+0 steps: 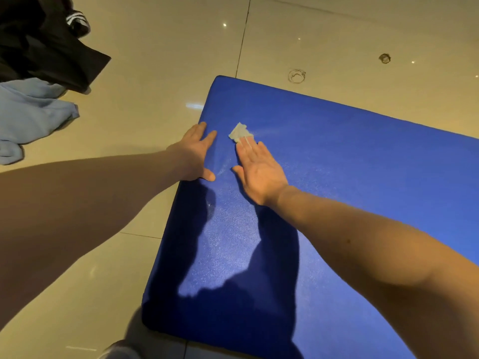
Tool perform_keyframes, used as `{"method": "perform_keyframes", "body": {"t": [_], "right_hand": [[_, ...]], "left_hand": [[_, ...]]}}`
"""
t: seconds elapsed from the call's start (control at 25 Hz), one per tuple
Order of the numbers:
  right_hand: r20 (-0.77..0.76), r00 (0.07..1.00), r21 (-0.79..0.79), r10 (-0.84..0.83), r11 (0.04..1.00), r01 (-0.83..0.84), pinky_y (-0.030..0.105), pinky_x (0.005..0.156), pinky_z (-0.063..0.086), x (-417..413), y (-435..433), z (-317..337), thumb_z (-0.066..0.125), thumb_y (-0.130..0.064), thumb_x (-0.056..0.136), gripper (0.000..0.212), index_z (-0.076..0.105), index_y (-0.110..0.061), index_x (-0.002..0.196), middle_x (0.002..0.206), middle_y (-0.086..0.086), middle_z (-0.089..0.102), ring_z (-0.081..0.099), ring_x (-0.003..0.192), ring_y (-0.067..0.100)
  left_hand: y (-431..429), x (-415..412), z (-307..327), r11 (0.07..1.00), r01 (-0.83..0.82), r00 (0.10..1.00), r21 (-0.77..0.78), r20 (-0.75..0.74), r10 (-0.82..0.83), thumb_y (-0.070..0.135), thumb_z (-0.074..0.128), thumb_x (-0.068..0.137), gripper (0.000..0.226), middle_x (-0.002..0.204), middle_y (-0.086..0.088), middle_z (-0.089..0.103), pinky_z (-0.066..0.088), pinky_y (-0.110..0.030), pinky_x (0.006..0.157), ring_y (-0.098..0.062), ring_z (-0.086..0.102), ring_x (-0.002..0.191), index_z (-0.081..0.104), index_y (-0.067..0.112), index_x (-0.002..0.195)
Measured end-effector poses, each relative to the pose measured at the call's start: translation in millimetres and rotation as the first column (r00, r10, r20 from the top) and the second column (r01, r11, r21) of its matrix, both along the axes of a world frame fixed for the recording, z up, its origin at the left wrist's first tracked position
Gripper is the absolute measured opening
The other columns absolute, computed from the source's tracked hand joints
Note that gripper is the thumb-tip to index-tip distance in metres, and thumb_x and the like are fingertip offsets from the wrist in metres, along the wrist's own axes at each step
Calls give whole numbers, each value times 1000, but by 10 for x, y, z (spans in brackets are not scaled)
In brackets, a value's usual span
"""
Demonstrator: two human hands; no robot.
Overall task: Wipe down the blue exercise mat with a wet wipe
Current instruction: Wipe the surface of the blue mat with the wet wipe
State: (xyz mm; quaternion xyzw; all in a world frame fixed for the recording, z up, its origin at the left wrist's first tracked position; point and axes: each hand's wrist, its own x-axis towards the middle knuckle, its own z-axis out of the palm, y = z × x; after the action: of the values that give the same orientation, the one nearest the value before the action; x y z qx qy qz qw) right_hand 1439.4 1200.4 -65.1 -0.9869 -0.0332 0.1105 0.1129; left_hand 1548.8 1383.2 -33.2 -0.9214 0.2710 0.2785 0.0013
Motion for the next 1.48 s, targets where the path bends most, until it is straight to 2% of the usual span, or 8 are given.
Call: {"method": "perform_keyframes", "body": {"t": [0.2,0.32,0.48,0.6,0.88,1.12,1.32,1.48], "right_hand": [[-4,930,-209,-366,910,358,44,124,1,260,-993,-22,20,-45,105,68,8,-2,157,166,15,5,0,153,29],[-13,873,-181,-487,860,477,47,123,4,389,-861,-46,17,-44,105,67,13,2,155,164,20,6,0,152,34],[17,964,46,-267,963,266,49,122,13,583,-90,-34,26,-40,104,66,19,1,154,163,22,12,8,151,36],[-29,996,-10,-89,996,89,43,125,2,626,-71,-3,22,-43,106,67,8,-3,158,166,16,2,-3,154,29],[-53,915,-210,-400,900,381,44,125,-1,800,-976,12,17,-45,105,70,1,-2,157,166,14,-2,-6,153,28],[-72,855,-113,-513,856,504,44,124,-2,1255,-574,-33,12,-44,106,69,0,1,157,165,18,-5,-10,153,31],[10,960,-11,-280,960,280,42,119,21,1694,-94,30,22,-39,105,61,25,3,150,152,18,29,26,141,34],[-32,983,-86,-183,980,180,43,125,5,1719,-183,-34,17,-44,106,67,7,-1,157,165,14,7,2,153,28]], "left_hand": [[-45,32,-34,999,15,1000,33,-5,-15,55,78,80,123,167,-9,-17,14,-41,125,-23,-12,155,-6,17,161],[-77,33,-26,998,35,999,52,22,-36,57,77,79,124,166,-11,-15,16,-40,125,-25,-11,154,-6,17,161],[-103,34,0,994,67,996,89,47,-71,60,77,78,125,166,-14,-13,18,-41,124,-29,-9,154,-5,15,161],[-105,42,5,993,70,997,94,26,-73,60,77,77,127,166,-13,-15,19,-41,124,-28,-11,153,-8,16,161],[-66,72,-35,996,86,996,33,3,-86,59,77,79,126,165,-15,-16,18,-42,124,-30,-15,153,-8,13,161],[-66,73,-57,993,117,993,19,24,-117,58,76,79,126,163,-25,-13,8,-39,124,-38,-12,152,-6,5,159],[-54,69,-92,992,126,991,21,38,-126,59,76,77,129,162,-26,-13,9,-42,125,-40,-12,151,-6,4,159],[-57,65,-110,994,106,994,24,6,-106,59,76,77,129,163,-21,-17,16,-43,124,-36,-15,152,-9,8,159]]}}
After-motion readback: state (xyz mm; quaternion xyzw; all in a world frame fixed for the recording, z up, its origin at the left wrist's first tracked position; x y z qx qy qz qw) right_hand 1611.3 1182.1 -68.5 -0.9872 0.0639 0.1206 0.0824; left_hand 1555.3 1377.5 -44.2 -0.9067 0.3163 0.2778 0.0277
